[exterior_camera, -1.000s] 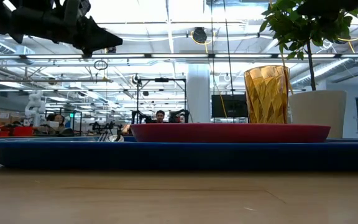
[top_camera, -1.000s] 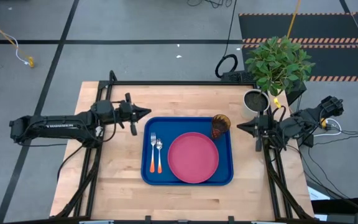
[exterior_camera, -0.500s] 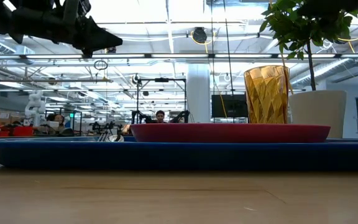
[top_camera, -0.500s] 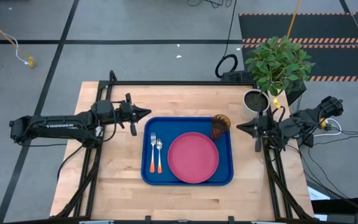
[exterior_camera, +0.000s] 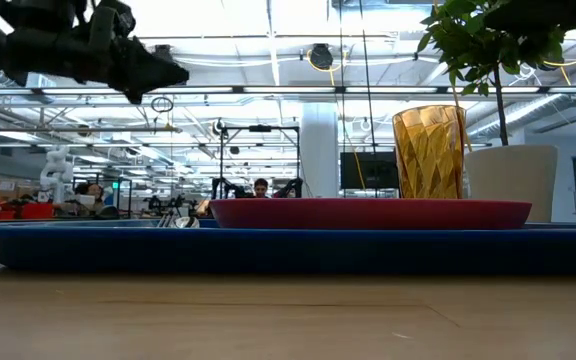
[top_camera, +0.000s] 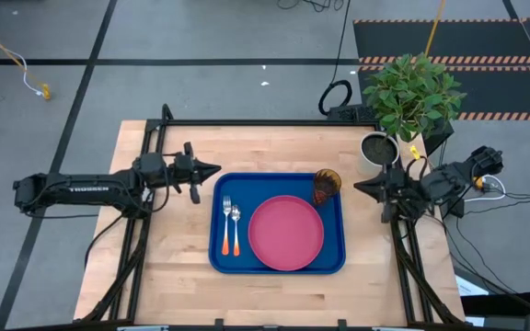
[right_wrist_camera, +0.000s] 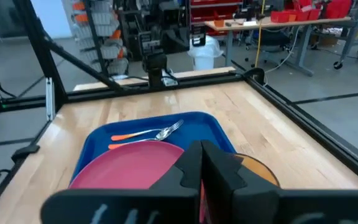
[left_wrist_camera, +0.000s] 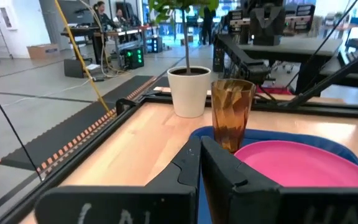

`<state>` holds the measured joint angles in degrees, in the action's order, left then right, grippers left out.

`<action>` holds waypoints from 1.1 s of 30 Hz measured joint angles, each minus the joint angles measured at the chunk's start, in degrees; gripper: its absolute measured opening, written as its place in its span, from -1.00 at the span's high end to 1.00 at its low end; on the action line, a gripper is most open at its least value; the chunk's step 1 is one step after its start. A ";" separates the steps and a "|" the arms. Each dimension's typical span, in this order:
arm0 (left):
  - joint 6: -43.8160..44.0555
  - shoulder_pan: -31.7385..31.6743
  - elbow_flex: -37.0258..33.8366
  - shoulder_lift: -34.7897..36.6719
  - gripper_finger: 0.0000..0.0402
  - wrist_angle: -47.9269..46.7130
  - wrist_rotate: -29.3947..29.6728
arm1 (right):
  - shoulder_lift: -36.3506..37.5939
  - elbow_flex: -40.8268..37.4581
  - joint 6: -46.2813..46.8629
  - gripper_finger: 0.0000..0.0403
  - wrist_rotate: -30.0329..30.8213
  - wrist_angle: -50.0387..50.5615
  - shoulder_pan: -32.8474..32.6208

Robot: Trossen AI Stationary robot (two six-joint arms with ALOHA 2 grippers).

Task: Pick and place plate/cup/fork/spoon on tray
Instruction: Return to Home Position

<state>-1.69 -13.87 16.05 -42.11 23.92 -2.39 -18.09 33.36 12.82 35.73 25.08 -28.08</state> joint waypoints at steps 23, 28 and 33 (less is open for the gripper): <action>6.36 0.00 -15.52 20.94 0.92 2.78 -4.68 | 15.49 -14.65 2.63 1.00 -2.73 -6.39 -0.04; 6.71 0.00 -15.52 20.92 0.92 2.59 -4.58 | 17.05 -17.40 3.38 1.00 -4.32 -9.48 -0.04; 6.11 0.00 -15.52 20.92 0.92 0.43 -2.14 | 17.01 -19.77 2.15 1.00 -5.97 -13.60 -0.04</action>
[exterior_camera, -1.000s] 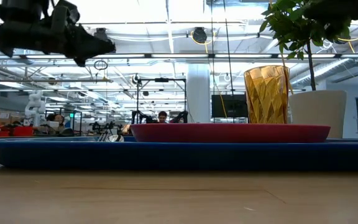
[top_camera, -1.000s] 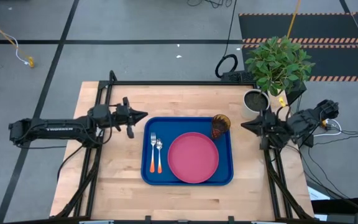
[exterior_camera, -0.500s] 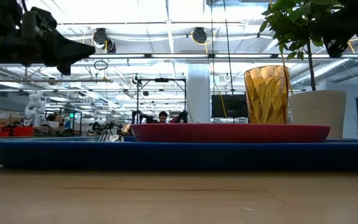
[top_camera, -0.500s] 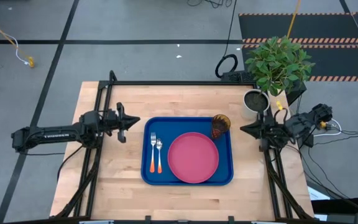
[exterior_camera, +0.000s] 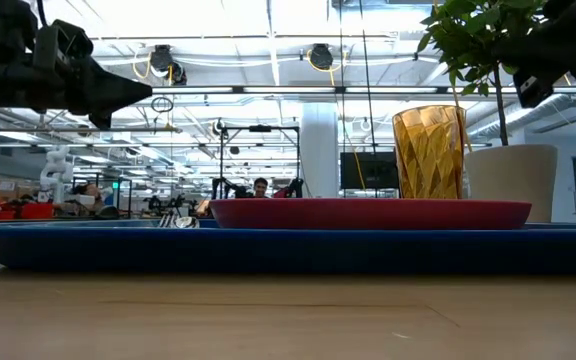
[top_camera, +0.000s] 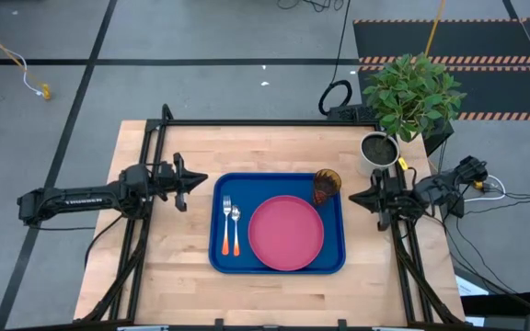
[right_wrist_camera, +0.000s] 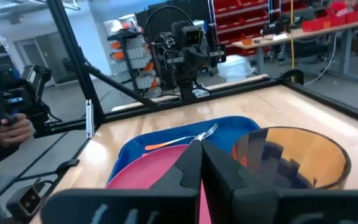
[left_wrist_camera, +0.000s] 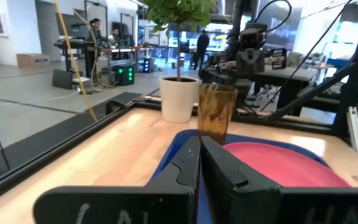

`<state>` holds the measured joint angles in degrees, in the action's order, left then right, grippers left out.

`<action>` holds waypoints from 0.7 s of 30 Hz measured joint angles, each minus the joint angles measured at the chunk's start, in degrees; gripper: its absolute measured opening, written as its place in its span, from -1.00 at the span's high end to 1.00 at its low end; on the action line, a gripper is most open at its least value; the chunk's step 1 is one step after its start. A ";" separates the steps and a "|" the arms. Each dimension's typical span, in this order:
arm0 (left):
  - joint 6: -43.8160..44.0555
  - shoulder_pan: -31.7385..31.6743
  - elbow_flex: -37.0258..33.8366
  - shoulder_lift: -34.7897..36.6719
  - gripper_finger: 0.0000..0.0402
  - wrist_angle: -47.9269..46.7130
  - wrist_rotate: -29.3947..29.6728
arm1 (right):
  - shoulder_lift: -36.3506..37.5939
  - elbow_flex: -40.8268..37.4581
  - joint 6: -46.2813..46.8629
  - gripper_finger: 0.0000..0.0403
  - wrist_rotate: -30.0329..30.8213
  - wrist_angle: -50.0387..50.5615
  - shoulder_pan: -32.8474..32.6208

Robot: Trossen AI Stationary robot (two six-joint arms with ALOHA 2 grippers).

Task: Pick and place plate/cup/fork/spoon on tray
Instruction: Return to Home Position

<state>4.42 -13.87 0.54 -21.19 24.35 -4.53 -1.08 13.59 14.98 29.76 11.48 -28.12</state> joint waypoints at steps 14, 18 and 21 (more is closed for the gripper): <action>-2.97 -2.26 0.02 -0.04 0.92 -0.63 -4.63 | 0.00 -2.43 -2.57 1.00 -6.31 -6.31 2.62; -2.51 -4.59 0.04 -0.04 0.92 -0.63 -7.29 | 0.00 -2.45 -2.00 1.00 -10.51 -6.08 5.50; -1.98 -6.01 0.04 -0.04 0.92 -0.65 -8.05 | 0.00 -2.45 -1.16 1.00 -12.31 -5.81 7.55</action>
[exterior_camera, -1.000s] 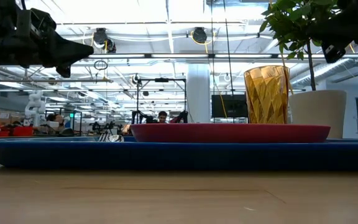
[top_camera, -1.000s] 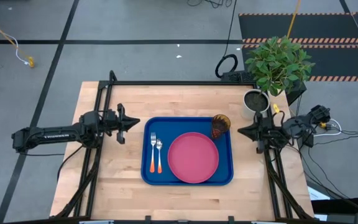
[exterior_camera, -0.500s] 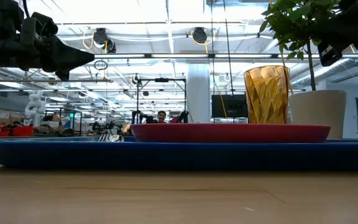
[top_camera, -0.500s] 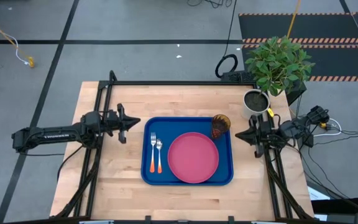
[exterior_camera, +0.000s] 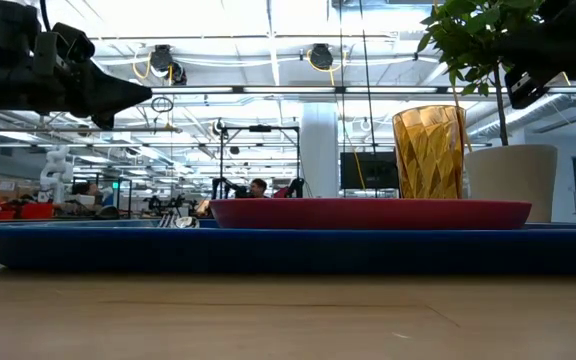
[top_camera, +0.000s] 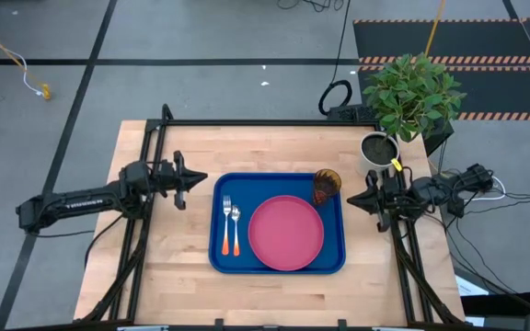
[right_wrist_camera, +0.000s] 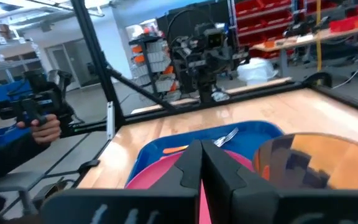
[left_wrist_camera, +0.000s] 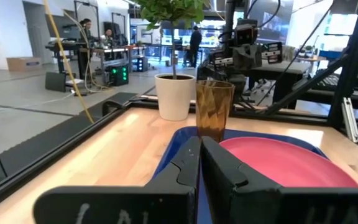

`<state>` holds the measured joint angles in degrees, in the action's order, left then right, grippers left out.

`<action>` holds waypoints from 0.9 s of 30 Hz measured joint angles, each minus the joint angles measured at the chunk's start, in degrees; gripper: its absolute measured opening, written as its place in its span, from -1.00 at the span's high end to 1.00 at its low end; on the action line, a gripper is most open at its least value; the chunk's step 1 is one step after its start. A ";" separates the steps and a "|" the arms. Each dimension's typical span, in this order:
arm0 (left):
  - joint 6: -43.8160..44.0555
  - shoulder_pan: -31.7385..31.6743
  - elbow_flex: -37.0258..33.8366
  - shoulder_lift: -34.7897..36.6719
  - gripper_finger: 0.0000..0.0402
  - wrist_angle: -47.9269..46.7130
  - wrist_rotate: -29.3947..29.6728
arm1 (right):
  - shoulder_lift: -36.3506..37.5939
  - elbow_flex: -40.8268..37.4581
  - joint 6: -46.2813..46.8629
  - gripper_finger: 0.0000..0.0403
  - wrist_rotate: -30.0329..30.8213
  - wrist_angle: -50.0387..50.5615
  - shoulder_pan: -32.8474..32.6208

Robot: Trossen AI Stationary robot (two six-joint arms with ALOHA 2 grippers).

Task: Pick and place plate/cup/fork/spoon on tray
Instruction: Return to Home Position

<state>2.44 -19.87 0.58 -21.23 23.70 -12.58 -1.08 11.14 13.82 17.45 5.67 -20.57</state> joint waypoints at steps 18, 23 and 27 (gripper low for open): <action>0.72 -4.07 0.02 -0.11 0.92 -0.45 -4.50 | -0.07 0.00 2.01 1.00 -12.08 2.30 10.32; 0.84 -4.64 0.04 -0.11 0.92 -1.17 -5.55 | -0.04 -1.17 2.81 1.00 -18.24 0.86 12.98; 1.36 -4.62 0.04 -0.11 0.92 -1.97 -5.57 | -0.04 -5.71 4.24 1.00 -19.03 -2.05 14.38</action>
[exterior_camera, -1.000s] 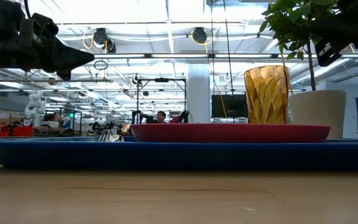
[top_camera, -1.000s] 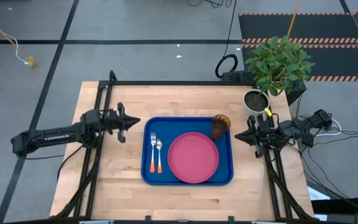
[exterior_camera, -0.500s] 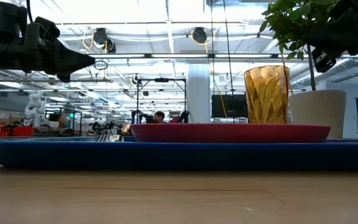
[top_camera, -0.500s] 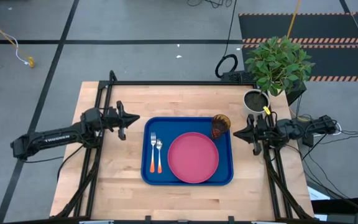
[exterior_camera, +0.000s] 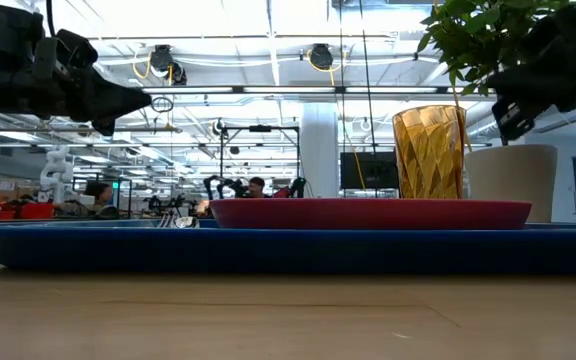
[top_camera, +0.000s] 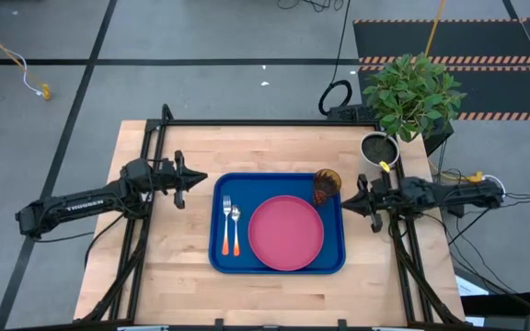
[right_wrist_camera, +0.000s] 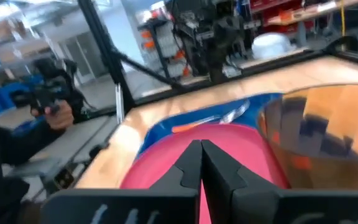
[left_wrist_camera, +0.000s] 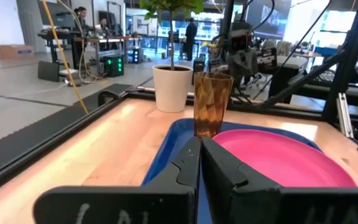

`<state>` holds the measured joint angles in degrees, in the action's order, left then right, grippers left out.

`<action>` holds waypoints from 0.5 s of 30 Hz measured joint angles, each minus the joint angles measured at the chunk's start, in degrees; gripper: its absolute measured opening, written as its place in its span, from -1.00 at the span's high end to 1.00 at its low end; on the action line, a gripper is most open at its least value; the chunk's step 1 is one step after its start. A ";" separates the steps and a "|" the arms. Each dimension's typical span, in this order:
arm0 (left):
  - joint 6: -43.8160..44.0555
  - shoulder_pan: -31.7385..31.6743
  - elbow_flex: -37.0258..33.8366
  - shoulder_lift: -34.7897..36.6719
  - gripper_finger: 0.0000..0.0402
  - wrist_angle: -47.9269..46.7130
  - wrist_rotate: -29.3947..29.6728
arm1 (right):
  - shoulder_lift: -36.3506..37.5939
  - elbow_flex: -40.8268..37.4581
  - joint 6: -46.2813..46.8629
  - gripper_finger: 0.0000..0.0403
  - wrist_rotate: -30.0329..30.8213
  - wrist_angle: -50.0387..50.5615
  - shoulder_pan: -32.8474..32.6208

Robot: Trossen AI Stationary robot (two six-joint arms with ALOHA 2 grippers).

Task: Pick and place plate/cup/fork/spoon on tray
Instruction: Return to Home Position

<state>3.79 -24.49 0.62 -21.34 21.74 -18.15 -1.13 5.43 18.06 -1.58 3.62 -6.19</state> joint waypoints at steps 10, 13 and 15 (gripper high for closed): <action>2.75 0.02 0.00 -0.02 0.92 -0.53 0.15 | 0.01 -3.12 -0.56 1.00 -3.39 -5.59 0.89; 2.23 0.02 0.00 -0.02 0.92 -0.59 0.17 | 0.01 -3.08 -1.27 1.00 -6.75 -5.05 0.89; 1.86 0.02 0.00 -0.01 0.92 -0.63 0.37 | -0.03 -3.08 -2.70 1.00 -6.95 -3.30 0.95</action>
<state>5.65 -24.47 0.62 -21.35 21.10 -17.78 -1.16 2.35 15.36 -8.53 0.32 -5.23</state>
